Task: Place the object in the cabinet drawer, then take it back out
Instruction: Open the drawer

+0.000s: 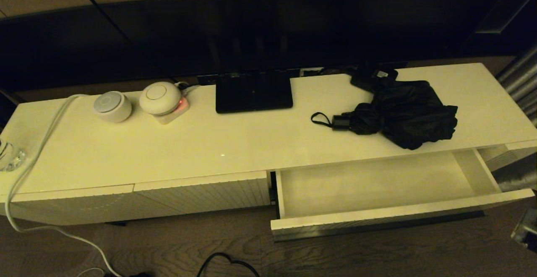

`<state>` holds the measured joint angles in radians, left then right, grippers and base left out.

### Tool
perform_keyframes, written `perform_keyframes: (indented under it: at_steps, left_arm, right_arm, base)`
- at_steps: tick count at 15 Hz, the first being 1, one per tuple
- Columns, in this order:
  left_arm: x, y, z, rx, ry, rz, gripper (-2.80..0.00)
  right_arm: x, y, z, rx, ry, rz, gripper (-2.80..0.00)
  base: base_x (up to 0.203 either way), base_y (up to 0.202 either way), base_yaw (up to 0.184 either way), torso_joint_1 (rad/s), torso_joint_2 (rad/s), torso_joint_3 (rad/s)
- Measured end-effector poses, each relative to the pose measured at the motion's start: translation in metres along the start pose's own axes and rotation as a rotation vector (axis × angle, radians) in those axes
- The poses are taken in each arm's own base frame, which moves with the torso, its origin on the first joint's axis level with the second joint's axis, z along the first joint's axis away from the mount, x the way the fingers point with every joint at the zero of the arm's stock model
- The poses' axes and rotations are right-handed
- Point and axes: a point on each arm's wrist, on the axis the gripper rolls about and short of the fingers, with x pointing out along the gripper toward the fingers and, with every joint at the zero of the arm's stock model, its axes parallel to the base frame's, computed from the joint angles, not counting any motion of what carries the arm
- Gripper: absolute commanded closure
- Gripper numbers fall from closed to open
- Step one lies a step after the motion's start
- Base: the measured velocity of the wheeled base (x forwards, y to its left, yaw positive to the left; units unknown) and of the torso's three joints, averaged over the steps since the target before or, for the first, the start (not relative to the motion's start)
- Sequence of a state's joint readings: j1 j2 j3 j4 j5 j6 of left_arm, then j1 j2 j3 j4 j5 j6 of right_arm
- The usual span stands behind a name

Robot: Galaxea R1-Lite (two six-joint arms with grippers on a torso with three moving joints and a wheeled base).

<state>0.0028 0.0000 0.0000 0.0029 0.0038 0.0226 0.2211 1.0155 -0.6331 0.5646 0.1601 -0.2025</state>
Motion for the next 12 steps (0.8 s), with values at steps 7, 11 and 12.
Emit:
perform_keyframes:
  at_steps: [7,11,12]
  left_arm:
    - [0.000,0.000,0.000,0.000,0.000,0.000,0.00]
    - [0.000,0.000,0.000,0.000,0.000,0.000,0.00]
    - [0.000,0.000,0.000,0.000,0.000,0.000,0.00]
  right_arm:
    - [0.011,-0.014,0.054,0.596,0.022,-0.024,0.00]
    - [0.037,-0.029,0.097,0.608,-0.009,-0.074,0.00]
    - [0.042,-0.031,0.106,0.605,-0.024,-0.081,0.00]
  base:
    - [0.000,0.000,0.000,0.000,0.00,0.000]
    - [0.000,0.000,0.000,0.000,0.00,0.000]
    - [0.000,0.000,0.000,0.000,0.00,0.000]
